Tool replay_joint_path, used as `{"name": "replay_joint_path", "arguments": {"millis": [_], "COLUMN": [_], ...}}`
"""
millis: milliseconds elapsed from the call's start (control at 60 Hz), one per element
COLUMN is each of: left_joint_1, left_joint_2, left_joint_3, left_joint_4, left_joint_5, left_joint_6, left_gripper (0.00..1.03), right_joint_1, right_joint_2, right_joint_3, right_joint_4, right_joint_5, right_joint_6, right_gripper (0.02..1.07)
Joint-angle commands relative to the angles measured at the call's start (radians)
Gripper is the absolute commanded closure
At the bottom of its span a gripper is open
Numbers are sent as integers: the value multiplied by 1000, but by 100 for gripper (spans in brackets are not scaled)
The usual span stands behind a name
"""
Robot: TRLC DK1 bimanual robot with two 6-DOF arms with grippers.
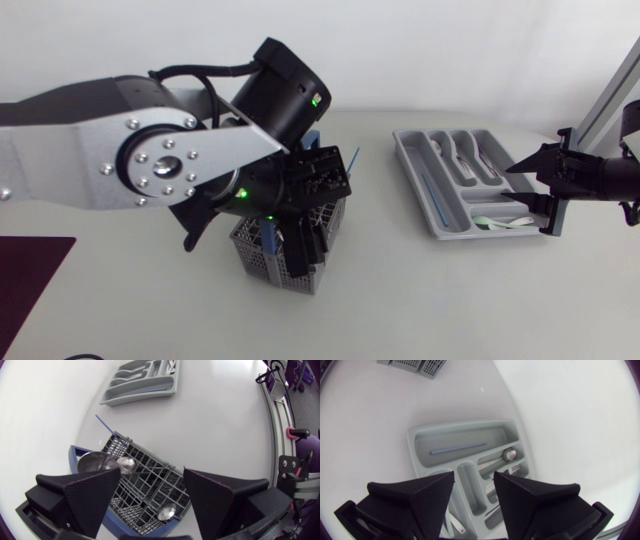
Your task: Unload the cutlery basket into the drawer organizer.
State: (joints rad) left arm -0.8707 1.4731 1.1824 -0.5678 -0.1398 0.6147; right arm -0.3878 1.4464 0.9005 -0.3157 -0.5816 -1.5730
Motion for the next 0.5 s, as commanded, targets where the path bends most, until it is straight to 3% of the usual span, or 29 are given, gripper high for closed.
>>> {"name": "replay_joint_path", "arguments": {"millis": [0,133,267,383,483], "left_joint_1": [-11,-34,-90,-103,-114], "left_joint_2": [-25,-57,-100,-112,-135], "left_joint_3": [-23,-29,-81,-150,-201], "left_joint_4": [-9,-18,-18,-6,8], "left_joint_5": [-20,-52,-138,-213,-261], "left_joint_6": [54,138,329,477,573], "left_gripper": [6,6,6,6,6], "right_joint_1": [29,87,152,188,214], "right_joint_2": [-54,-162,-273,-347,-394], "right_joint_3": [-77,-209,-319,-385,-417], "right_joint_4": [-28,-17,10,13,13], "right_joint_5": [-37,-96,-127,-150,-167], "right_joint_6": [105,195,280,321,355], "right_gripper": [42,41,37,18,18]}}
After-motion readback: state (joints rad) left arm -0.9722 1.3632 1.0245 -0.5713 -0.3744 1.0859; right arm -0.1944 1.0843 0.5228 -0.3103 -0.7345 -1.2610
